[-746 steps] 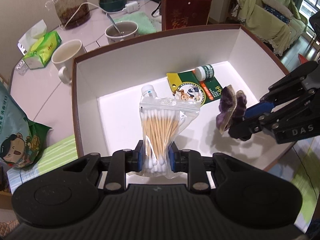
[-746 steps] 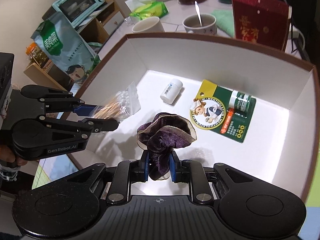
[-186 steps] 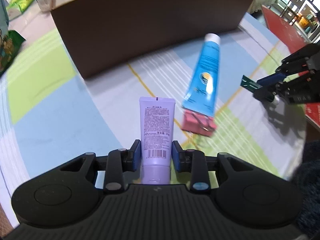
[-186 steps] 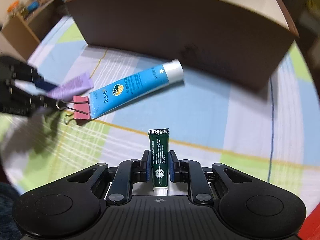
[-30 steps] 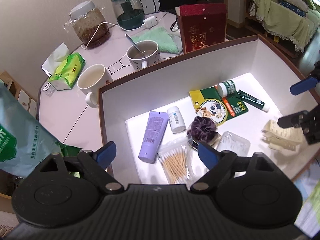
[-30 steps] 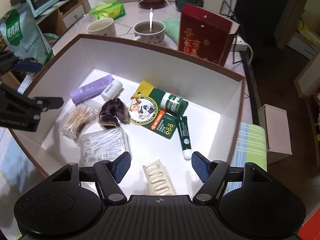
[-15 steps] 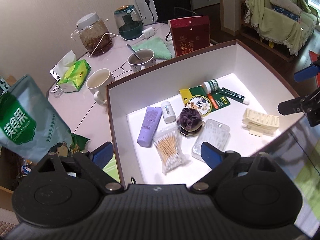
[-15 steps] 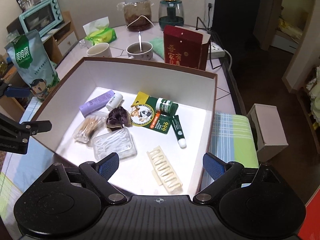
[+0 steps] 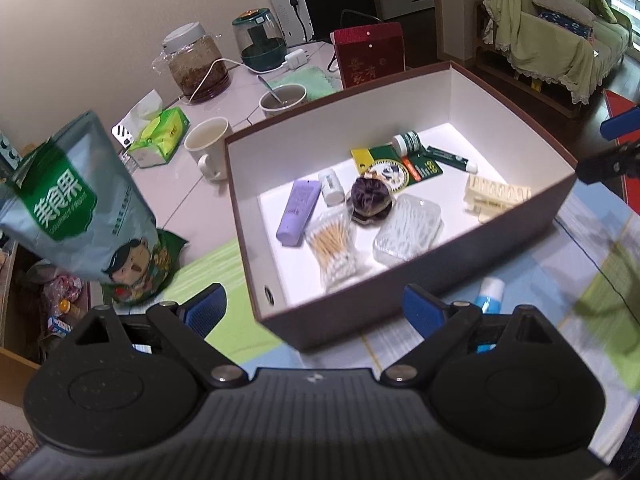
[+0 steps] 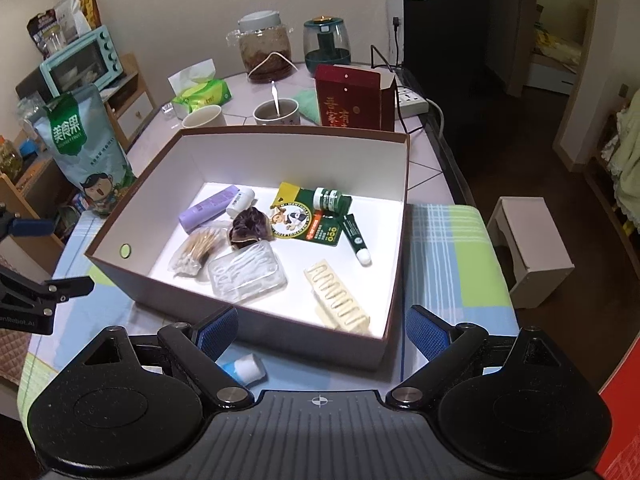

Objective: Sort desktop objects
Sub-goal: 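Withdraw both tools from the box toward the blue tube and pink clip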

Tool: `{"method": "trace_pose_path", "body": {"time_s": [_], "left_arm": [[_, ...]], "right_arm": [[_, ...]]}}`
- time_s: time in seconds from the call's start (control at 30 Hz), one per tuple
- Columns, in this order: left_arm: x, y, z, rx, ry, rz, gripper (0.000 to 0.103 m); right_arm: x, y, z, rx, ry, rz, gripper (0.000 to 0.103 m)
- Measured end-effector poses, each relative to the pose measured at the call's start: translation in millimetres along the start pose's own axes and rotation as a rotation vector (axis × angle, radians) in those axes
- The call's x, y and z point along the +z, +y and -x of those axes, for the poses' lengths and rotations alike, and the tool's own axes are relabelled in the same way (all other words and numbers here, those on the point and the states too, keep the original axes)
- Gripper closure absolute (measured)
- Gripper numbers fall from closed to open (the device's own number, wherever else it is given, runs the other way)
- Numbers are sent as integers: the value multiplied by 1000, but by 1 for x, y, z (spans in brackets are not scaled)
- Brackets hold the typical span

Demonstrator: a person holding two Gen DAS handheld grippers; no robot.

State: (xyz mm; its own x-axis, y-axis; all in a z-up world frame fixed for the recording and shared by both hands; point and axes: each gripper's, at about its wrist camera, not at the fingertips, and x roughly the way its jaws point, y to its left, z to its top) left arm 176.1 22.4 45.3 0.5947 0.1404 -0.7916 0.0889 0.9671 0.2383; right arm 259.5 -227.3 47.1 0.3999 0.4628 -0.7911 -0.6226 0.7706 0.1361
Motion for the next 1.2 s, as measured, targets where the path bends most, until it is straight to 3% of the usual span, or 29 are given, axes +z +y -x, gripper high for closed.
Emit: {"method": "trace_pose_path", "body": {"time_s": [0.3, 0.63, 0.87, 1.07, 1.2], "left_arm": [[-58, 7, 5, -44, 49, 34, 10], [-125, -26, -9, -189, 122, 27, 10], [-142, -51, -12, -266, 89, -50, 11], [-136, -58, -21, -286, 27, -114, 16], [-131, -61, -34, -314, 28, -137, 19]], "right_arm": [[-40, -4, 14, 57, 4, -108, 10], [-97, -14, -25, 86, 145, -276, 10], [-131, -11, -41, 27, 215, -248, 10], [-150, -9, -53, -17, 256, -206, 10], [-150, -15, -56, -17, 265, -229, 10]]}}
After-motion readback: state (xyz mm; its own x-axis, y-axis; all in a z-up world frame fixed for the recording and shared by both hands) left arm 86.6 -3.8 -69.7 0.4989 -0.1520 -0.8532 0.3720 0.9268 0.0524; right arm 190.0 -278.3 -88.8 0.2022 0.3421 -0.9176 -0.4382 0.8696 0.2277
